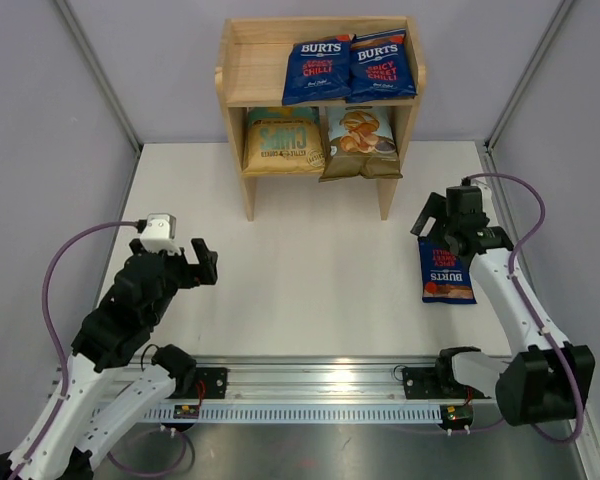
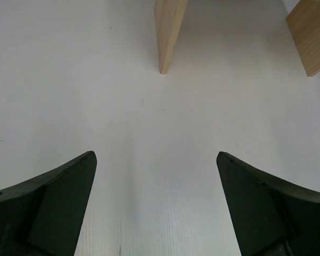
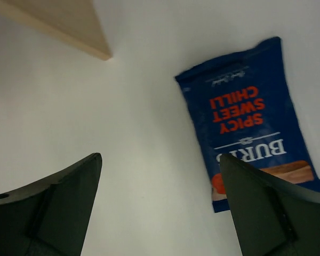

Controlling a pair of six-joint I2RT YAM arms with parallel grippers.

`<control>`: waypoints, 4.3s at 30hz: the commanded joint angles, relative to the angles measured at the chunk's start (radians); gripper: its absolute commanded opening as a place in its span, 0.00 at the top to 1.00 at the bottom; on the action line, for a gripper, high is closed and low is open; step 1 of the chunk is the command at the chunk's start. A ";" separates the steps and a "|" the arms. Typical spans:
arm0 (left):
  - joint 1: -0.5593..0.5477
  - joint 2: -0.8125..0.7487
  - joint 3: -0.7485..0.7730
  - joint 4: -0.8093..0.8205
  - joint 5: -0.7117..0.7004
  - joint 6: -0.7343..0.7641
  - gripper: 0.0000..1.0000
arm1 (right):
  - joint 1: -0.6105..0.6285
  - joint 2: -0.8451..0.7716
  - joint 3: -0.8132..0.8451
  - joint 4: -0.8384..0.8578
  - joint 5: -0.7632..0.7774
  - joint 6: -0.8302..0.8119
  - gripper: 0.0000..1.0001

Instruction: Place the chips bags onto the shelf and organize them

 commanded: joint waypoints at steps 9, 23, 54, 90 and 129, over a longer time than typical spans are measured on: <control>0.010 0.005 -0.012 0.055 0.098 0.034 0.01 | -0.133 0.265 -0.019 0.073 0.017 -0.129 0.03; 0.013 0.020 -0.011 0.057 0.125 0.037 0.01 | -0.044 0.552 0.069 0.016 0.145 -0.171 0.24; 0.013 0.058 -0.046 0.138 0.297 -0.044 0.01 | 0.097 -0.060 -0.279 0.401 -0.333 0.344 1.00; -0.838 0.749 -0.457 1.902 -0.209 0.335 0.01 | 0.413 -0.520 -0.641 0.947 -0.314 1.294 1.00; -0.729 0.092 -0.377 1.249 0.067 -0.236 0.86 | 0.473 -0.591 -0.218 0.574 -0.628 0.254 0.04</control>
